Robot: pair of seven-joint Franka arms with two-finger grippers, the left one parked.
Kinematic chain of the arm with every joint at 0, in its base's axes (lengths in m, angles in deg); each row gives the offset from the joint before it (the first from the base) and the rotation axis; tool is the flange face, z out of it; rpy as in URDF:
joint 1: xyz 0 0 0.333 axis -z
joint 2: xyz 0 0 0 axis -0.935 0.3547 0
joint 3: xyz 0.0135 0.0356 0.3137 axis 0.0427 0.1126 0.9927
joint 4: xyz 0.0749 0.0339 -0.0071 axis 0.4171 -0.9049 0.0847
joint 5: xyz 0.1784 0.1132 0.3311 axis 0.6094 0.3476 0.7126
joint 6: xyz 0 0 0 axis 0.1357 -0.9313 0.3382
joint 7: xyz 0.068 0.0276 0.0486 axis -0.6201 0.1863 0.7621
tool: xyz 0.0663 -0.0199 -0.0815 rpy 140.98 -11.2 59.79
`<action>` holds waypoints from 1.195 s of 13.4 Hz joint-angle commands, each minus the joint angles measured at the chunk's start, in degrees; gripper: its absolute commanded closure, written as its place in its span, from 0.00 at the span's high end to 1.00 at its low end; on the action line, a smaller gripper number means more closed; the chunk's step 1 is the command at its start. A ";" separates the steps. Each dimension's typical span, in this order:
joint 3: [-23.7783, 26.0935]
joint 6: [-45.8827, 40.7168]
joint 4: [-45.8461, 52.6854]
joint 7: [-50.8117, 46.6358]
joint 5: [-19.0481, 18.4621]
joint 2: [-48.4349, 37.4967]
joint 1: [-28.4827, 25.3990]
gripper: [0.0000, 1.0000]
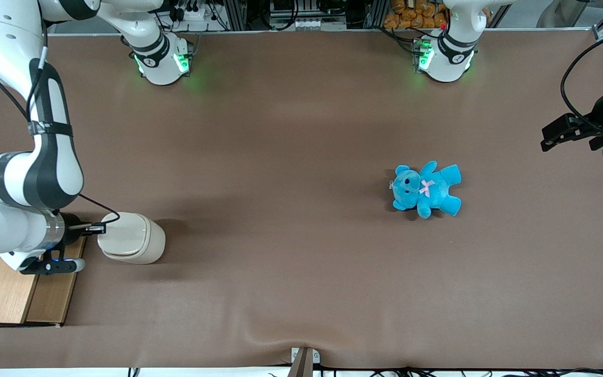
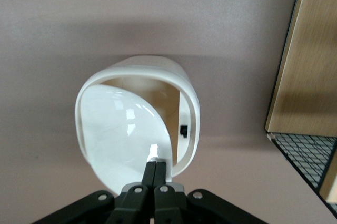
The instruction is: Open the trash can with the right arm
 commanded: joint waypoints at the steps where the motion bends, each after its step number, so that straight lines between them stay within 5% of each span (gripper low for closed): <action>1: 0.30 -3.90 2.37 -3.03 0.16 -0.19 -0.75 0.13; 3: 0.39 -5.57 3.25 -4.53 0.42 -0.62 -1.02 0.28; 4: 0.39 -5.76 3.26 -4.54 0.68 -1.06 -0.93 0.44; 5: 0.30 -5.76 3.26 -4.71 1.12 -1.50 -0.93 0.93; 6: 0.21 -5.67 3.26 -4.45 1.30 -2.03 -0.76 1.00; 16: -0.14 -7.87 1.59 -2.78 1.74 -10.11 1.70 1.00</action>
